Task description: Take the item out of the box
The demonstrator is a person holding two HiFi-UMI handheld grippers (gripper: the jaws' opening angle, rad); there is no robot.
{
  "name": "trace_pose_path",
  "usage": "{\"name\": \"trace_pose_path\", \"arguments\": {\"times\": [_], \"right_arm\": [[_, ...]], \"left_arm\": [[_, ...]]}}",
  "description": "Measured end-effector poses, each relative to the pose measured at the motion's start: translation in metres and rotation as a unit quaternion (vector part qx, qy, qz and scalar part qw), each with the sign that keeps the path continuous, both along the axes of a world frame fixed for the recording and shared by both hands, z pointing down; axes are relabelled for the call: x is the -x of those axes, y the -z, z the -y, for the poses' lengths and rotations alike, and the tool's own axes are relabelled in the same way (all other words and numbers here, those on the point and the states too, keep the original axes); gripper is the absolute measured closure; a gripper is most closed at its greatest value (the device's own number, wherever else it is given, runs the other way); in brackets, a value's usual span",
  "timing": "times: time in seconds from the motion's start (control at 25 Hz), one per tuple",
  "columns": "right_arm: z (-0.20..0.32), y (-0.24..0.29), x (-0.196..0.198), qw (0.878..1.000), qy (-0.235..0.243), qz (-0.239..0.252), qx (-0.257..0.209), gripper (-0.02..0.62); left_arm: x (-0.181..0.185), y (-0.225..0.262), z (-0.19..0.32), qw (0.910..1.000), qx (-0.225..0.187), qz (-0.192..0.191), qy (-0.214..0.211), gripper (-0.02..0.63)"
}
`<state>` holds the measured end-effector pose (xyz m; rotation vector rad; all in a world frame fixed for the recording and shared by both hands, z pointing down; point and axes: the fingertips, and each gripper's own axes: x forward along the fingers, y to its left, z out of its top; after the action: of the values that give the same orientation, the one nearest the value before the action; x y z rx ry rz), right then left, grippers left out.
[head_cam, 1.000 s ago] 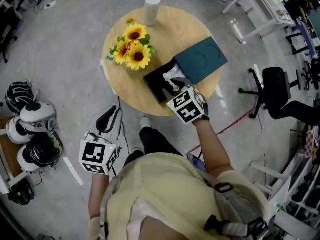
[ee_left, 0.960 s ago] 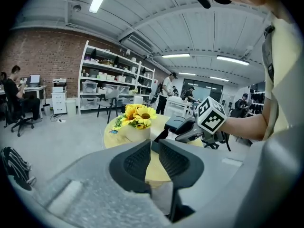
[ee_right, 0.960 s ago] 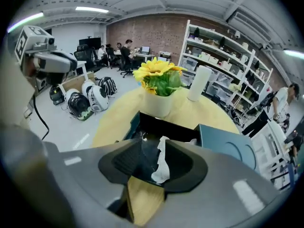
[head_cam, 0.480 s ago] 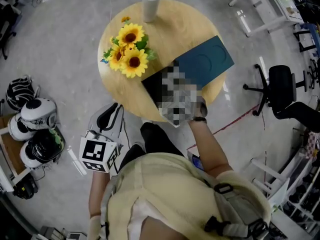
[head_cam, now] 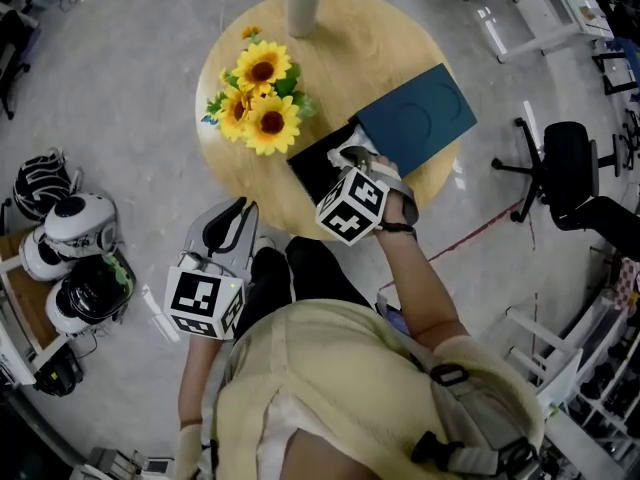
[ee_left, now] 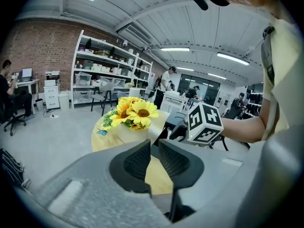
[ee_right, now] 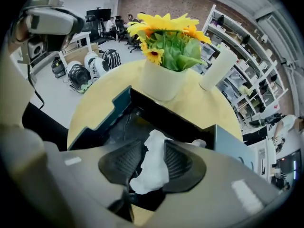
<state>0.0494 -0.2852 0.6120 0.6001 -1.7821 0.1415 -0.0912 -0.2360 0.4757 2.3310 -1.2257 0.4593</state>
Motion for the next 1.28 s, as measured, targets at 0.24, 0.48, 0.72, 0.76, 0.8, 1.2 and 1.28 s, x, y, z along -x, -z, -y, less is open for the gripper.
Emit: {"name": "trace_pose_path", "arguments": {"times": [0.24, 0.48, 0.72, 0.76, 0.8, 1.2, 1.28], "right_arm": [[0.004, -0.006, -0.003, 0.999, 0.006, -0.032, -0.018, 0.486], [0.007, 0.003, -0.007, 0.999, -0.006, -0.030, -0.033, 0.560], [-0.004, 0.026, 0.005, 0.998, -0.013, 0.002, -0.057, 0.578], [-0.007, 0.030, 0.008, 0.998, -0.014, 0.008, -0.061, 0.578], [-0.009, 0.036, 0.010, 0.998, -0.014, 0.015, -0.066, 0.580], [-0.026, 0.092, 0.032, 0.991, -0.020, 0.064, -0.114, 0.580], [-0.030, 0.102, 0.034, 0.990, -0.021, 0.070, -0.123, 0.580]], "left_arm": [[0.008, 0.002, -0.001, 0.9998, -0.002, -0.005, -0.021, 0.549], [0.026, 0.008, -0.002, 0.9997, -0.012, -0.006, -0.020, 0.548], [0.041, 0.012, -0.010, 0.9997, -0.018, -0.009, -0.015, 0.549], [0.041, 0.014, -0.011, 0.9996, -0.020, -0.010, -0.016, 0.549], [0.041, 0.016, -0.012, 0.9995, -0.023, -0.011, -0.017, 0.549], [0.045, 0.033, -0.018, 0.9984, -0.043, -0.034, -0.013, 0.554], [0.046, 0.037, -0.017, 0.9981, -0.049, -0.034, -0.013, 0.555]]}}
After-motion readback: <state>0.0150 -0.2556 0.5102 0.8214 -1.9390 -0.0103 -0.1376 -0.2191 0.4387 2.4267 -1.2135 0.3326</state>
